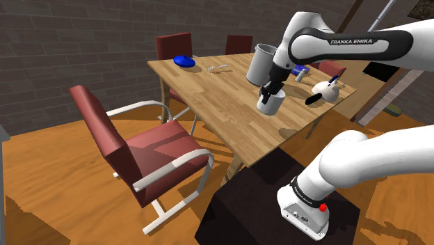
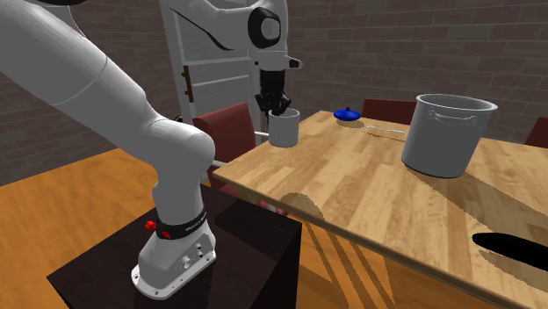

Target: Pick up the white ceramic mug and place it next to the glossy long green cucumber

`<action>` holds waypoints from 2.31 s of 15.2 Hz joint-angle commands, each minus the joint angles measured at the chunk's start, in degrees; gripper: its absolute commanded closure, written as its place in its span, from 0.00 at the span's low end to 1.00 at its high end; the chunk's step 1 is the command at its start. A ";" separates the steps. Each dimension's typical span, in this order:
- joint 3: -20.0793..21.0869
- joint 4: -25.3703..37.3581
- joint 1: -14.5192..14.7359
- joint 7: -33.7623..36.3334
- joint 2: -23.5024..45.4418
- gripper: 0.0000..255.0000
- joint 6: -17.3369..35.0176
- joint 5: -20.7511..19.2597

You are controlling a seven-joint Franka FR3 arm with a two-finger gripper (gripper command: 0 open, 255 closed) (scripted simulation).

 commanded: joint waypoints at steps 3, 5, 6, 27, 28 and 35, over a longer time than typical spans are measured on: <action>0.38 2.83 0.14 0.04 -0.59 1.00 -3.43 0.29; 0.52 4.22 0.19 0.03 -0.82 1.00 -5.05 0.41; 0.59 4.93 0.21 0.02 -0.90 1.00 -5.85 0.46; -19.93 15.28 -7.92 -24.35 3.84 1.00 -8.57 -9.84; -21.26 16.29 -8.09 -25.86 4.76 1.00 -8.41 -10.08; -31.33 24.92 -8.05 -37.25 13.20 1.00 -7.06 -9.47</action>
